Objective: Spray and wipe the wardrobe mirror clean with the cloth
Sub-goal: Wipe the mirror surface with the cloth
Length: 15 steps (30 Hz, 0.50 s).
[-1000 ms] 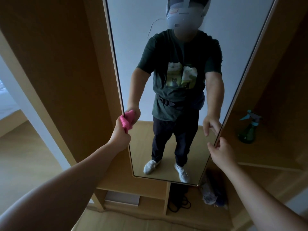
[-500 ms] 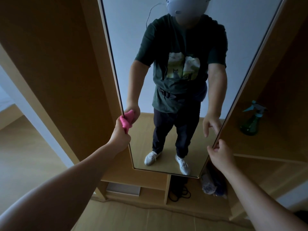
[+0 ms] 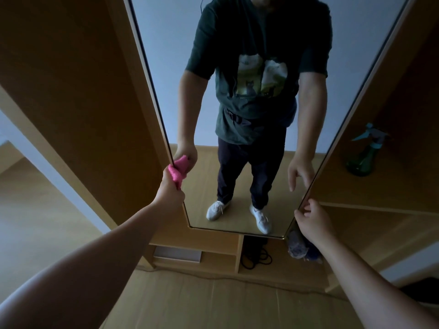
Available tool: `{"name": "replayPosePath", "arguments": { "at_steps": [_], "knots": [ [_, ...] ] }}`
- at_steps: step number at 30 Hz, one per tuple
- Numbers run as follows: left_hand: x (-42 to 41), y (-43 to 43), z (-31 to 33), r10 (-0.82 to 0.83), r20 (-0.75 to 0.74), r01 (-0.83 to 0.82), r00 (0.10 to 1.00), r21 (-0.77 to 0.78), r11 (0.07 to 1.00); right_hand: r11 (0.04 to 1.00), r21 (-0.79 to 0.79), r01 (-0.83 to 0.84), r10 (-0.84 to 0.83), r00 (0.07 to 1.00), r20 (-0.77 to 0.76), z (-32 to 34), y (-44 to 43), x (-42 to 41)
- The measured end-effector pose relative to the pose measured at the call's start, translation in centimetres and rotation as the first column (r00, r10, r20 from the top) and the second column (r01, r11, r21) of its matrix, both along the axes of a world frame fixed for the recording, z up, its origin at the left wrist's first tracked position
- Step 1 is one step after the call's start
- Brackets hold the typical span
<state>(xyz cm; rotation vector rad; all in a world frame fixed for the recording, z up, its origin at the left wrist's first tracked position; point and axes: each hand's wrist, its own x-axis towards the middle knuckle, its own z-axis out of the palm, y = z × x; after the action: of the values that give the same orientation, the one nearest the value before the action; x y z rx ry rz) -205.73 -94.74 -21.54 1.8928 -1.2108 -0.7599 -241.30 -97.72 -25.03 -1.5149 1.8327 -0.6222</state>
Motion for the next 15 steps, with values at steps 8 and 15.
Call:
{"name": "replayPosePath", "arguments": {
  "at_steps": [8, 15],
  "knots": [
    [-0.3, 0.0, -1.0, 0.001, -0.009, -0.001, 1.0, 0.002, 1.0, 1.0, 0.015, 0.002, -0.002, 1.0, -0.016, -2.2, -0.6, -0.1],
    [0.1, -0.4, -2.9, -0.008, 0.021, 0.007, 1.0, 0.031, 0.999, 0.999, 0.043, 0.004, -0.003, 1.0, -0.022, -4.6, -0.8, -0.4]
  ]
}}
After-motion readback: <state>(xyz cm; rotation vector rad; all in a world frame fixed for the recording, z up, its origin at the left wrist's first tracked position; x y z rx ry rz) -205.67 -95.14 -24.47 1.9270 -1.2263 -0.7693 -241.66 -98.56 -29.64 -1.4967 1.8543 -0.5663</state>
